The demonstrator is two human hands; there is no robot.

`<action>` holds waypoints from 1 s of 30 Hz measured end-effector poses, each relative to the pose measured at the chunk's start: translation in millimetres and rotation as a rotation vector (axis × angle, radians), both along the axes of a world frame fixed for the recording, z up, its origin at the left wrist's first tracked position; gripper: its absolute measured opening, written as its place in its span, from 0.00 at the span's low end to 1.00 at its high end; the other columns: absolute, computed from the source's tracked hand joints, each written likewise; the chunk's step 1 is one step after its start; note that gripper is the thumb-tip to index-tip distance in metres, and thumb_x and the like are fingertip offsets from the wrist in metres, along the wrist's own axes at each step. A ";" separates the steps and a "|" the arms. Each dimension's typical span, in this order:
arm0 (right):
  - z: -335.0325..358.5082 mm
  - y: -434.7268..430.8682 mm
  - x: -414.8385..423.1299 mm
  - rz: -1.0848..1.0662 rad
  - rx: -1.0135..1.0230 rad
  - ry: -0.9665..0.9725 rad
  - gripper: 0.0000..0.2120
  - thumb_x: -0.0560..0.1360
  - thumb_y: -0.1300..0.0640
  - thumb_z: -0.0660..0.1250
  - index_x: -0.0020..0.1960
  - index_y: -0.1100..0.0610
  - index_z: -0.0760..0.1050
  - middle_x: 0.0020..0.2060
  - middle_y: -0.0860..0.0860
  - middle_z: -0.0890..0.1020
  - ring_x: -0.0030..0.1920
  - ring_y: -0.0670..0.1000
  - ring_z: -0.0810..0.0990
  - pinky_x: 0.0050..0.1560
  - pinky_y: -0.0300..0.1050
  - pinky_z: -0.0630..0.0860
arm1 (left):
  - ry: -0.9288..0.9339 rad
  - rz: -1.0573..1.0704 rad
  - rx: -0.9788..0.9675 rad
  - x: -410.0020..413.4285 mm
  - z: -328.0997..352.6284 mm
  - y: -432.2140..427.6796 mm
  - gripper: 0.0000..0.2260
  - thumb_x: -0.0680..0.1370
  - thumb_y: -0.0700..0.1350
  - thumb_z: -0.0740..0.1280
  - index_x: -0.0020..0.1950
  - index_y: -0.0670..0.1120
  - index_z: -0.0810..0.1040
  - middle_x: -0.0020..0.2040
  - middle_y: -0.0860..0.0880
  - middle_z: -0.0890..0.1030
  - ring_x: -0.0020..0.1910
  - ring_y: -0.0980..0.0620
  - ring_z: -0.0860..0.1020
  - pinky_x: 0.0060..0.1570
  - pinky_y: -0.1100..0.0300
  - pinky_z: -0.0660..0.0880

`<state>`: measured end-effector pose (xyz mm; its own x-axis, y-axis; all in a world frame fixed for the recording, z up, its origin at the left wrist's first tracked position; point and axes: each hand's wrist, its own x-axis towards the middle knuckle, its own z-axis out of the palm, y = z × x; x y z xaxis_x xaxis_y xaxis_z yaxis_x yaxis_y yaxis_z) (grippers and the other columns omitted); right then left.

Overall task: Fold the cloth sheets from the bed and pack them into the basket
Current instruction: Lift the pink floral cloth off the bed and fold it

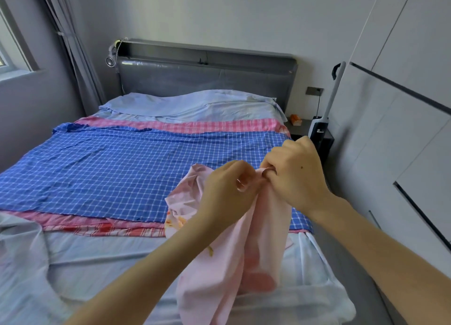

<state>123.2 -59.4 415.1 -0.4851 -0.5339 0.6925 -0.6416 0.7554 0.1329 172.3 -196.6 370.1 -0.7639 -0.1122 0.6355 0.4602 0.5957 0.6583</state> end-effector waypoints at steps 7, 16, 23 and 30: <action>13.0 4.2 0.2 0.016 0.216 -0.101 0.08 0.60 0.62 0.64 0.24 0.55 0.77 0.19 0.47 0.74 0.24 0.52 0.70 0.39 0.44 0.62 | 0.211 0.181 -0.215 -7.4 -2.3 17.2 0.12 0.72 0.45 0.64 0.31 0.41 0.70 0.25 0.48 0.72 0.22 0.49 0.68 0.28 0.58 0.65; 22.6 8.2 2.1 0.027 0.260 -0.334 0.08 0.73 0.57 0.67 0.38 0.56 0.82 0.34 0.48 0.83 0.36 0.47 0.72 0.53 0.44 0.59 | -0.078 -0.069 0.030 -5.5 -14.9 1.5 0.04 0.73 0.41 0.68 0.41 0.42 0.83 0.30 0.58 0.79 0.31 0.60 0.77 0.35 0.67 0.74; 31.3 0.2 3.4 0.055 0.243 -0.520 0.09 0.75 0.52 0.67 0.39 0.55 0.80 0.35 0.45 0.80 0.40 0.46 0.75 0.61 0.44 0.57 | -0.209 -0.158 0.061 -0.8 -16.4 -23.7 0.04 0.74 0.36 0.70 0.46 0.40 0.83 0.34 0.59 0.79 0.34 0.66 0.77 0.40 0.71 0.74; 48.3 -17.6 -0.2 0.062 0.049 -0.578 0.06 0.71 0.54 0.72 0.38 0.56 0.82 0.33 0.46 0.80 0.37 0.45 0.76 0.57 0.47 0.67 | 0.147 0.092 -0.225 4.2 -56.8 -28.5 0.05 0.75 0.35 0.61 0.42 0.44 0.68 0.36 0.47 0.74 0.34 0.51 0.71 0.31 0.53 0.72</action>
